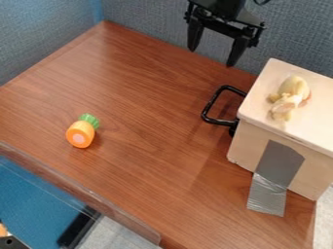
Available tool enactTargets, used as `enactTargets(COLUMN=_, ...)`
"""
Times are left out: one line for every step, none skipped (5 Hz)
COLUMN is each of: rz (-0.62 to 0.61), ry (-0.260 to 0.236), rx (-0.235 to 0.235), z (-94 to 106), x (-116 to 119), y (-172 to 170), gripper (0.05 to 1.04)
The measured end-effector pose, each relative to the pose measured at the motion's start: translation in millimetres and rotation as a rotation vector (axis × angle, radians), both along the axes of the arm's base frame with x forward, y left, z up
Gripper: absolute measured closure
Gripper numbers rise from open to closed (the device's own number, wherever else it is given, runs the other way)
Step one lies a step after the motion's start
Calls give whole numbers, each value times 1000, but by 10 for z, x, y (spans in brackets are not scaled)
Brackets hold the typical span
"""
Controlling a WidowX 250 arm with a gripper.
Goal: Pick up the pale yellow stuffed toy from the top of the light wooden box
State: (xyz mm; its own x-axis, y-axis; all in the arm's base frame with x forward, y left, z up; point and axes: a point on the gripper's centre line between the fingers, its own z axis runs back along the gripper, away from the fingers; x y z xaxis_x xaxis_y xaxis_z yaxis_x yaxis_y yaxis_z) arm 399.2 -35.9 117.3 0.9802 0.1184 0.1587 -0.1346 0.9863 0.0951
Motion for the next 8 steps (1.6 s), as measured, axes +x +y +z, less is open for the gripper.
enactTargets(rz=-2, ry=38, rx=-5, z=-147, x=-7, y=-21, gripper=83)
enactTargets(rz=-56, ry=24, rx=-69, z=-81, x=34, y=-280, gripper=83)
enactTargets(rz=-143, ry=-4, rx=-86, z=59, x=20, y=-707, gripper=83)
enactTargets(rz=-215, ry=-7, rx=-90, z=73, x=-70, y=-1047, gripper=83)
enactTargets(rz=-261, ry=-10, rx=-77, z=75, x=-153, y=-1262, gripper=83)
enactTargets(rz=-274, ry=-6, rx=-76, z=62, x=-189, y=-1341, gripper=83)
enactTargets(rz=-259, ry=56, rx=-55, z=-188, x=-196, y=-1306, gripper=83)
enactTargets(rz=-232, ry=83, rx=-48, z=-279, x=-187, y=-1206, gripper=118)
